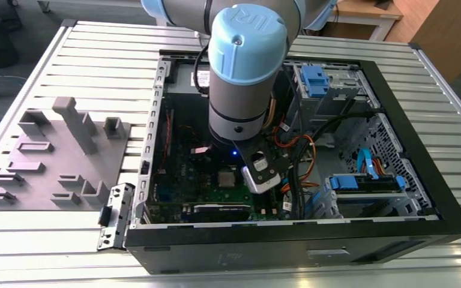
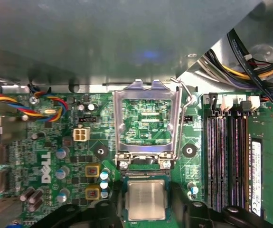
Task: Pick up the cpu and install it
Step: 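Place the cpu into insertion slot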
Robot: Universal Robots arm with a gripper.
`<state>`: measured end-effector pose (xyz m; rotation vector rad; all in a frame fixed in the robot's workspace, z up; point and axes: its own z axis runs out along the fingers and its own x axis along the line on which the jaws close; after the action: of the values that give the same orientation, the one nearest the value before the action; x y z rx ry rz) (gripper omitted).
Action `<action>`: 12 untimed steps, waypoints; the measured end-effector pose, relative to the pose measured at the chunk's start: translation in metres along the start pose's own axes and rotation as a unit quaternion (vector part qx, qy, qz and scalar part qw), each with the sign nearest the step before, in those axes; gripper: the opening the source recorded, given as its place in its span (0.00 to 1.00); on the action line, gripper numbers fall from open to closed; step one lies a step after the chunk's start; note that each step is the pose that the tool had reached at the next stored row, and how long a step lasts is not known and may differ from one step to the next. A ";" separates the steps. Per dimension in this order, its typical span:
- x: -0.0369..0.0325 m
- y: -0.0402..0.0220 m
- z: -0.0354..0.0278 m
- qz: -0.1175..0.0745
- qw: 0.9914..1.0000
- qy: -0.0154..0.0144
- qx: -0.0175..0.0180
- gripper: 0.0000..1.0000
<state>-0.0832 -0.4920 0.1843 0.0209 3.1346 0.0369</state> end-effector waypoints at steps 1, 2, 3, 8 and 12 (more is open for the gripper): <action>0.0001 0.0000 0.0000 0.000 1.000 0.000 0.000 0.54; 0.0002 0.0000 -0.0001 0.000 1.000 0.000 0.000 0.54; 0.0002 -0.0001 -0.0001 0.000 1.000 0.000 0.000 0.54; 0.0002 -0.0001 -0.0001 0.000 1.000 0.000 0.000 0.54; 0.0002 -0.0001 0.0000 0.000 1.000 0.000 0.000 0.54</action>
<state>-0.0834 -0.4921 0.1843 0.0219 3.1352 0.0358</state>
